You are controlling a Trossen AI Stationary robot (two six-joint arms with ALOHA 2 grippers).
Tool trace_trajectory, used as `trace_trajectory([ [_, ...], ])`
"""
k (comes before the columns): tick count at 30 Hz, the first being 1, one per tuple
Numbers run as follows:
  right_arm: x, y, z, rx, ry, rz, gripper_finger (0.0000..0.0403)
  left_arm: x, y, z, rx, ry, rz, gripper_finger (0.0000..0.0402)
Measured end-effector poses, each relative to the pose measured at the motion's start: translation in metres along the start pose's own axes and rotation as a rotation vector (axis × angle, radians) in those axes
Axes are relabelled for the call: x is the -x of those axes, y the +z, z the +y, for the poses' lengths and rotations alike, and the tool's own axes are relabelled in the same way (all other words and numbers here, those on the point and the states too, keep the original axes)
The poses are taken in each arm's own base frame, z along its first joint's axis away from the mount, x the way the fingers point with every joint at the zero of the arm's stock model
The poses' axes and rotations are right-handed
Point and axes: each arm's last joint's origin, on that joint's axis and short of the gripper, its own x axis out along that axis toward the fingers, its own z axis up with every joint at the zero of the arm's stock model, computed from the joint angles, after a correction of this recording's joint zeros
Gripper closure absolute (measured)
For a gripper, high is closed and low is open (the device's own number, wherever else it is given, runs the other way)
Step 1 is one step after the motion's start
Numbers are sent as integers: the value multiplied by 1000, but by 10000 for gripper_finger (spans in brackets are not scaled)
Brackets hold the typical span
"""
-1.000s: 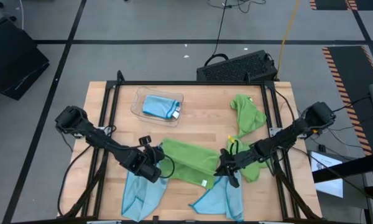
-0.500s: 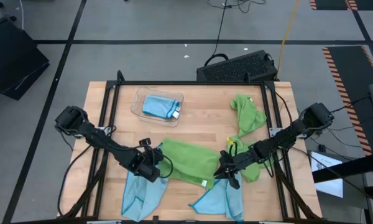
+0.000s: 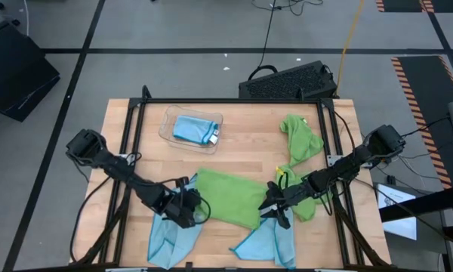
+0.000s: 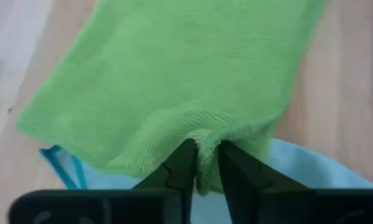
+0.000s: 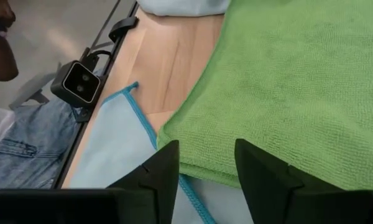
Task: Fold microfiber towels
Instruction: Fold the bottom left green microfiber cloth
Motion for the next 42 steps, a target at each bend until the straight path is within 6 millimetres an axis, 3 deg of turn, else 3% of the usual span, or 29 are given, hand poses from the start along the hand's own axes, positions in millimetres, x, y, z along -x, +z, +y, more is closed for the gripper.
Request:
trace_trajectory([
  [6, 0, -3, 4, 26, -9, -6, 254, 2, -5, -2, -31, 20, 13, 272],
  [14, -1, -25, 33, 224, -19, -19, 254, 8, -6, 0, -31, 21, 28, 224],
  [20, -17, -37, 47, 349, -64, -1, 252, 25, -2, 1, 7, -38, 3, 203],
  [26, -43, -30, 60, 520, -137, 3, 214, 45, -1, 0, 3, -58, -66, 193],
  [32, -46, -30, 64, 640, -183, 60, 181, 53, -6, -6, -30, -46, -112, 192],
  [42, -47, -31, 61, 767, -214, 81, 235, 61, 2, -21, -41, -19, -330, 192],
])
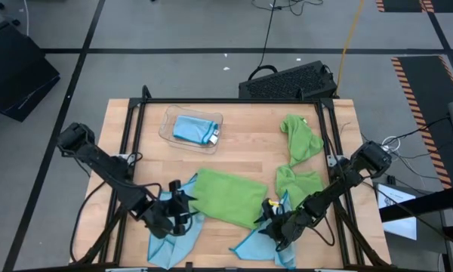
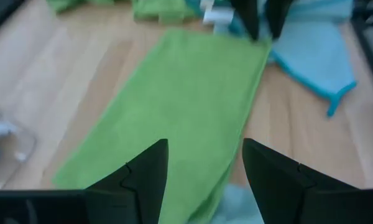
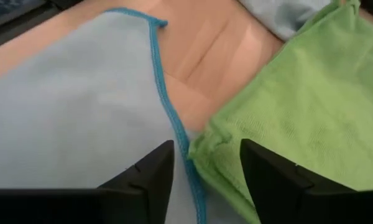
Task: Fold microfiber towels
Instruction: Fold the bottom left green microfiber cloth
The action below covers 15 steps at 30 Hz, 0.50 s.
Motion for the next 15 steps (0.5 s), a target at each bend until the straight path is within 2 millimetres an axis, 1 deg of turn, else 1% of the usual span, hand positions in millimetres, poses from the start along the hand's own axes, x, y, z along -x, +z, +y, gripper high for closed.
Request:
trace_trajectory([
  [5, 0, -1, 0, 14, 1, 6, 273, 0, 11, -4, -28, -2, -108, 192],
  [9, 0, -1, 0, 15, 2, 7, 296, 1, 16, -6, -38, -7, -156, 192],
  [12, 0, -1, 0, 17, 2, 7, 308, 2, 19, -7, -31, -7, -184, 192],
  [15, 0, -1, 0, 30, 2, 6, 311, 2, 20, -8, -16, 1, -203, 192],
])
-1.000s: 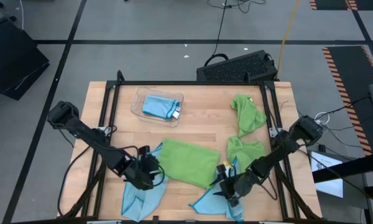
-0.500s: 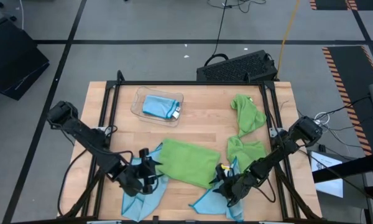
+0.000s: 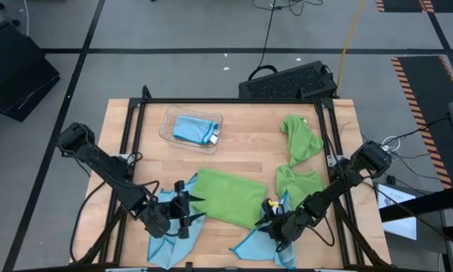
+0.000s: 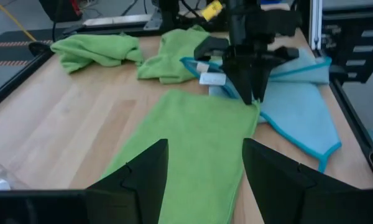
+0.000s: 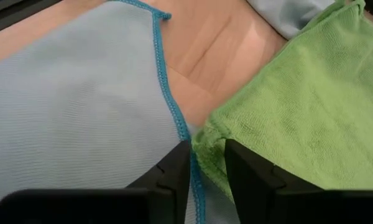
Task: Fold microfiber towels
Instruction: Fold the bottom left green microfiber cloth
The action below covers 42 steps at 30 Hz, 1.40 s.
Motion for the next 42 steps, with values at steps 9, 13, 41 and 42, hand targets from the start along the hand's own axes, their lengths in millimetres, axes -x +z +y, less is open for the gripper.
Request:
trace_trajectory([
  [9, -16, -7, 7, 54, -5, -39, 312, -4, 4, 3, 29, 9, -19, 192],
  [13, -20, -6, 9, 55, -12, -72, 312, -10, 0, 1, 23, 21, -11, 192],
  [41, -4, 12, -16, -139, -98, -117, 398, -127, -9, -67, -257, 41, -114, 192],
  [42, -5, 11, -18, -151, -101, -111, 398, -131, -8, -71, -263, 44, -109, 192],
])
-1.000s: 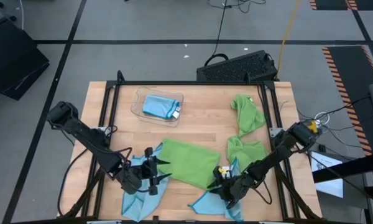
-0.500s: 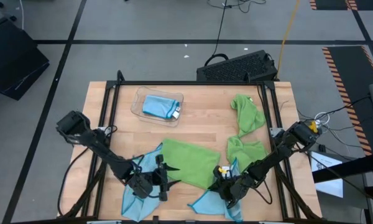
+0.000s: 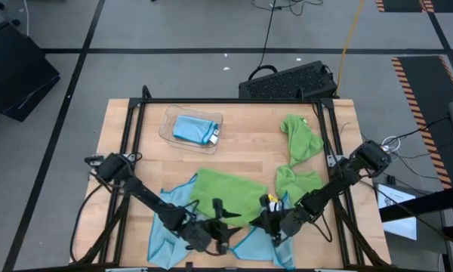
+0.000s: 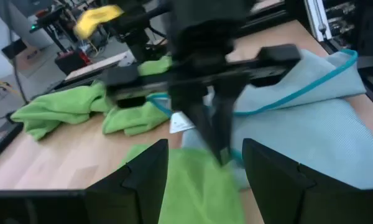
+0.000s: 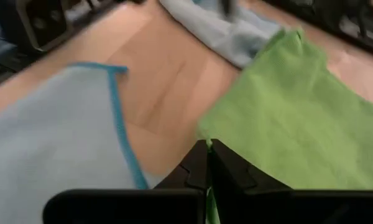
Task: Fold microfiber towels
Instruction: Fold the bottom left green microfiber cloth
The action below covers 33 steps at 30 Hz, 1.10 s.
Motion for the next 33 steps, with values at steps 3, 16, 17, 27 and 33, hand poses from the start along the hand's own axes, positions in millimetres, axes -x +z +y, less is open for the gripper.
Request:
trace_trajectory([
  [3, -1, -1, -3, -37, -8, 10, 399, -11, 1, -10, -5, -10, 27, 192],
  [16, -3, 3, -7, -111, -18, -31, 399, -36, -24, -21, 122, 68, 147, 192],
  [17, -3, 4, -7, -119, -19, -36, 399, -39, -26, -21, 130, 61, 151, 192],
  [27, -4, 8, -9, -176, -24, -73, 399, -52, -33, -15, 145, 5, 173, 217],
  [33, -4, 8, -9, -180, -24, -76, 398, -52, -33, -14, 139, 26, 171, 368],
])
